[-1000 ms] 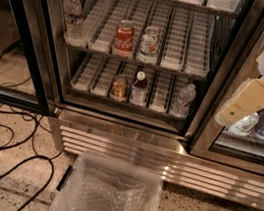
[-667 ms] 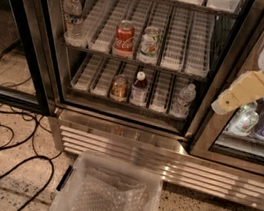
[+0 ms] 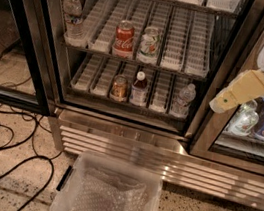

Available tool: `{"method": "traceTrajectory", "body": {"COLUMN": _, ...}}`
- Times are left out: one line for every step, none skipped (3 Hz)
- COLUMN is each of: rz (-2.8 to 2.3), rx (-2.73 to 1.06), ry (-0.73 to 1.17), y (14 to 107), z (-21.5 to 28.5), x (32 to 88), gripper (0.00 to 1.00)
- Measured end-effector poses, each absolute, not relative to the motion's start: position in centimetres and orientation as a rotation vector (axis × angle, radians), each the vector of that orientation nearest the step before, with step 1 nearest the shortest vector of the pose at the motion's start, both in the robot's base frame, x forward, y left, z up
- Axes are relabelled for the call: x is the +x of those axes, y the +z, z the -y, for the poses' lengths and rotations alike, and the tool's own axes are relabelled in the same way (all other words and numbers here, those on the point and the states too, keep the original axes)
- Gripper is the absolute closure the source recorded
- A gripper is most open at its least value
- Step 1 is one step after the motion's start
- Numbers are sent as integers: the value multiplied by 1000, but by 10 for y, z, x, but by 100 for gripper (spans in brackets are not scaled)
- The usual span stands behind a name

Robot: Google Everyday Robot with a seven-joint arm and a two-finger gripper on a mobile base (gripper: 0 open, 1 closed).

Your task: Pick orange can from top shelf of fridge

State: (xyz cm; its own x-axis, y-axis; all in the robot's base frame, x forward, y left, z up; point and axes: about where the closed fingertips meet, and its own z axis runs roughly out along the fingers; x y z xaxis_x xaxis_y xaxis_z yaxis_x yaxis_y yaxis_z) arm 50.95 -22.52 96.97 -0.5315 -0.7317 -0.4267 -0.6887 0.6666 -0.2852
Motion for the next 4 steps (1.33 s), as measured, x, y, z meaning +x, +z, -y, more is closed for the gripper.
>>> {"method": "traceTrajectory", "body": {"rz": -2331, "rx": -982, "ry": -11, "y": 966, "z": 206, "x": 516, "gripper": 0}}
{"method": "traceTrajectory", "body": {"rz": -2231, "rx": -831, "ry": 81, "y": 979, "z": 178, "x": 557, "gripper": 0}}
{"method": "traceTrajectory", "body": {"rz": -2189, "rx": -736, "ry": 124, "y": 996, "z": 156, "x": 588, "gripper": 0}}
{"method": "traceTrajectory", "body": {"rz": -2188, "rx": -736, "ry": 124, "y": 996, "z": 156, "x": 588, "gripper": 0}}
